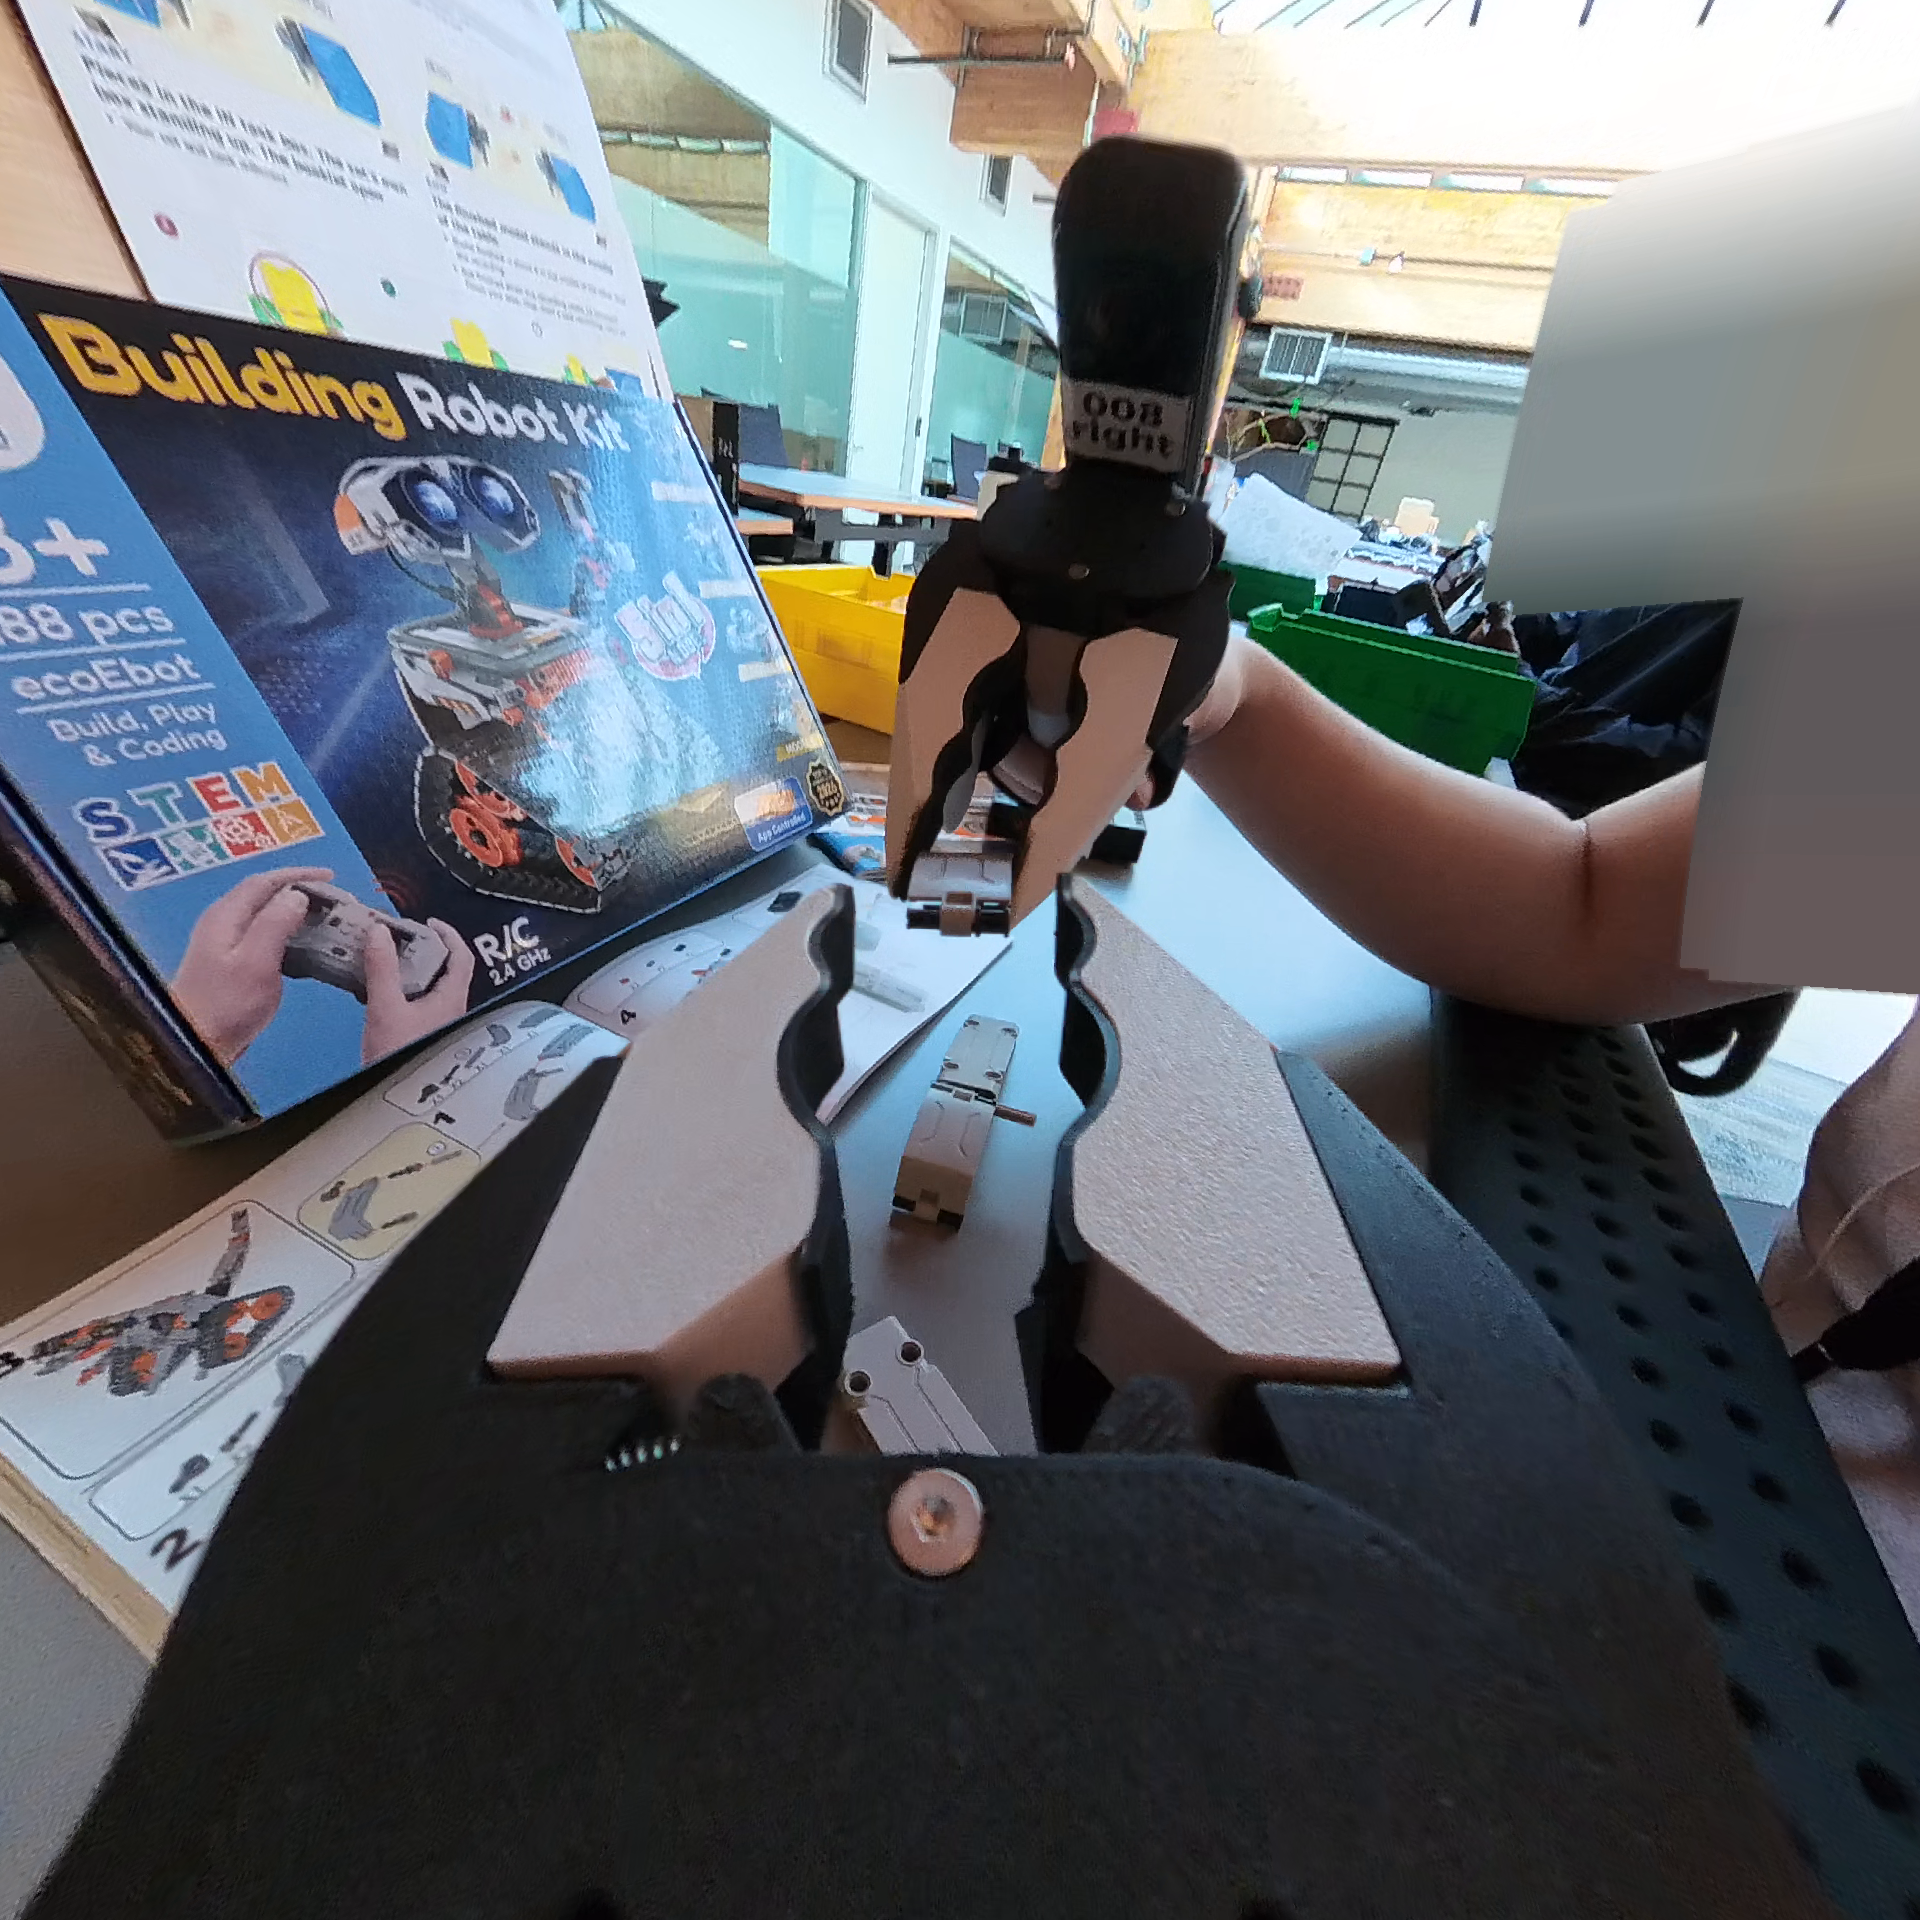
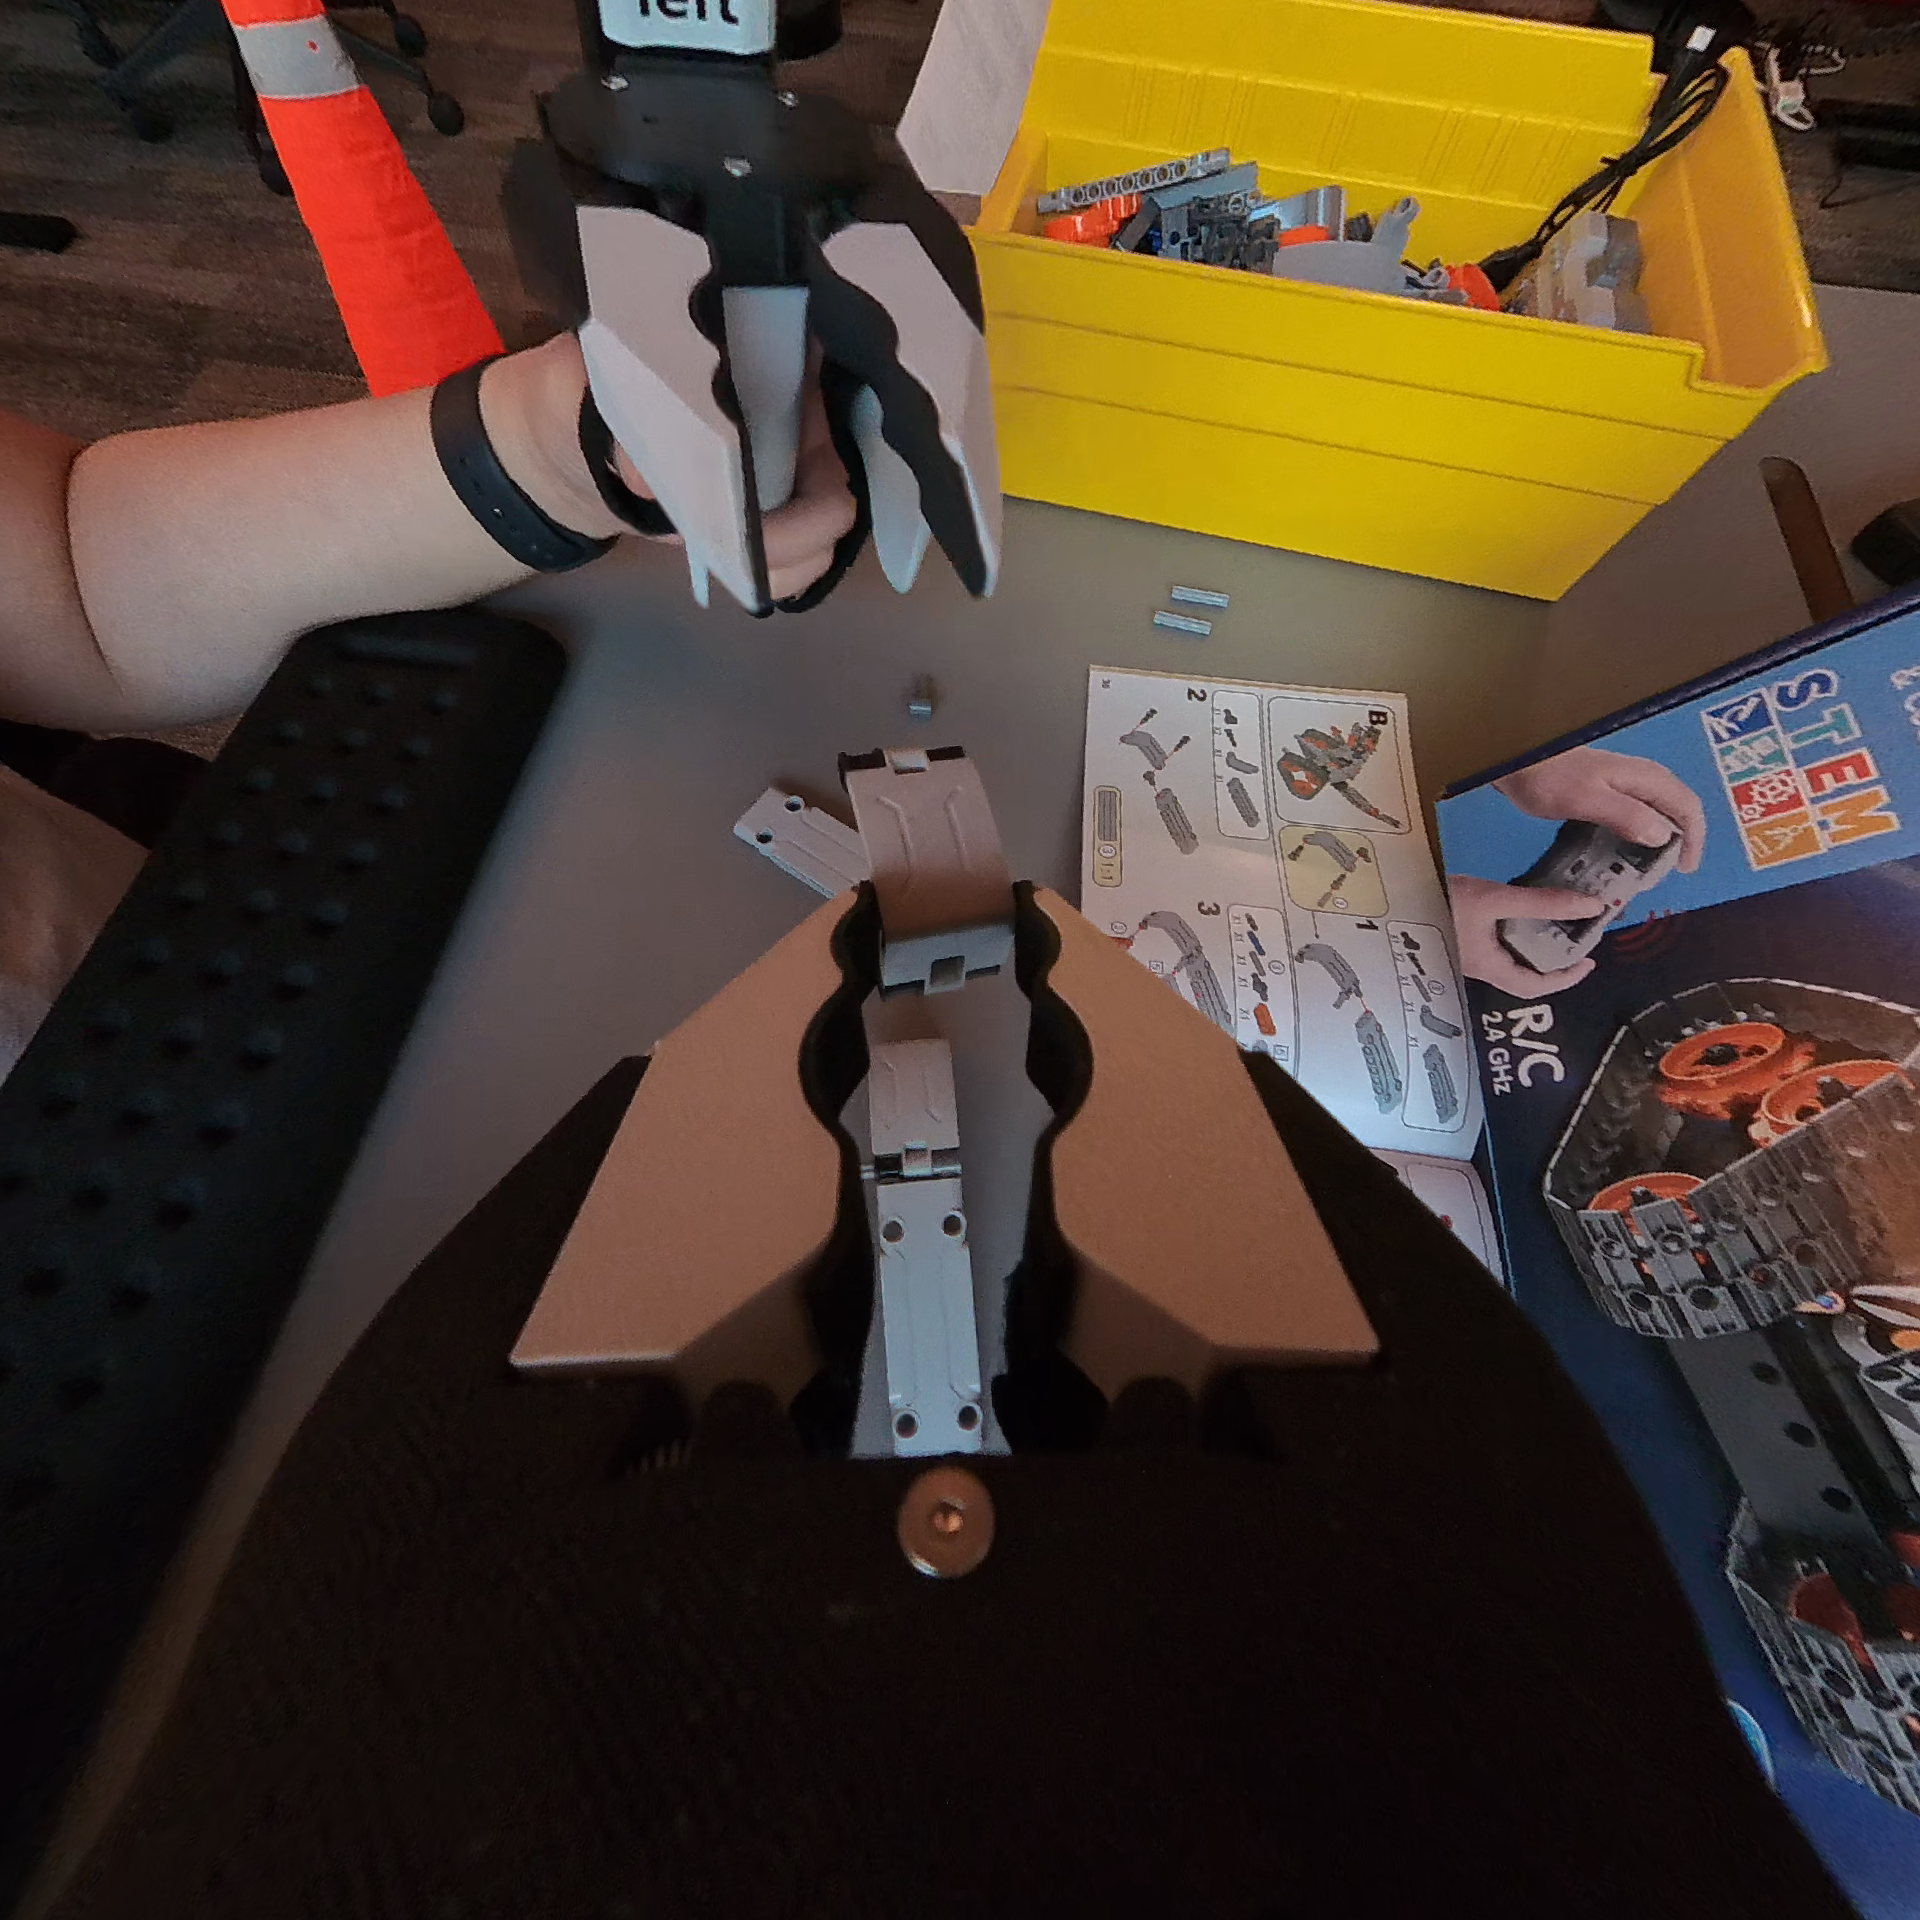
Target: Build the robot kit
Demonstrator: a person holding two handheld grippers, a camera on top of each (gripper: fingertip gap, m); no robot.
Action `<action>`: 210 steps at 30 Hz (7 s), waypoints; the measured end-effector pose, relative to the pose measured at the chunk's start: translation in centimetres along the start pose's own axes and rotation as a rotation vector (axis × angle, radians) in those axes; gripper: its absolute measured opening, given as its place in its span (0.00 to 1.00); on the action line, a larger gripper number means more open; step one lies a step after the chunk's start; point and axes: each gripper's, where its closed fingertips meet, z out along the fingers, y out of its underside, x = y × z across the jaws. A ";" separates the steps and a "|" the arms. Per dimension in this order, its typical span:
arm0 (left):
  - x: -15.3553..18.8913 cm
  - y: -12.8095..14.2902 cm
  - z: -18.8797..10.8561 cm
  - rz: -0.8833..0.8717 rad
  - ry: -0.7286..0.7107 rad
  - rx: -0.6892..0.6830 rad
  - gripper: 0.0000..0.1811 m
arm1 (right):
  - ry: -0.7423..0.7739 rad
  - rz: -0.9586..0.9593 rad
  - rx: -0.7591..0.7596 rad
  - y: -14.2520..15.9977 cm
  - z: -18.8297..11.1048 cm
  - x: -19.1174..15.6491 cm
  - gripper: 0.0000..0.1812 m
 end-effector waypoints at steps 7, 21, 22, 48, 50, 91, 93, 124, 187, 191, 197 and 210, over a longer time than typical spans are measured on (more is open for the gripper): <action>0.2 0.9 0.7 0.007 0.000 -0.052 0.22 | 0.005 0.002 0.004 -0.1 0.0 0.0 0.13; 0.7 1.0 0.9 -0.012 0.041 -0.058 0.27 | 0.011 -0.211 0.117 -2.5 -0.3 -1.7 0.13; 0.9 1.2 1.1 -0.013 0.053 -0.069 0.27 | 0.018 -0.212 0.108 -2.4 -0.2 -1.6 0.13; 8.9 -1.3 -1.5 -0.128 0.605 0.027 0.12 | -0.932 0.375 0.388 -5.5 -3.4 -9.7 0.13; 9.4 -0.8 -1.4 -0.126 0.630 -0.004 0.12 | -0.956 0.350 0.359 -5.3 -2.8 -10.7 0.13; -2.4 0.9 0.6 0.238 -0.271 -0.088 0.19 | -0.056 0.366 0.418 -6.0 3.5 -0.5 0.06; -2.4 0.9 0.5 0.264 -0.279 -0.088 0.18 | -0.055 0.335 0.387 -5.7 2.9 -0.3 0.09; 4.3 5.1 2.7 0.398 0.115 -0.251 0.17 | -0.336 0.117 0.062 0.6 0.3 -3.9 0.15; 1.8 4.2 1.9 0.184 0.051 -0.227 0.13 | -0.246 0.002 0.296 -2.6 0.3 -2.8 0.14; 2.2 3.8 2.0 0.158 0.076 -0.202 0.13 | -0.254 -0.006 0.304 -2.8 0.0 -3.0 0.13; 1.3 -0.6 0.0 0.190 -0.004 0.012 0.18 | -0.275 0.255 0.404 -4.2 -0.8 -0.9 0.13; 4.3 -22.6 -9.0 0.423 -0.229 0.425 0.09 | -0.103 0.452 0.474 -3.7 1.7 1.5 0.13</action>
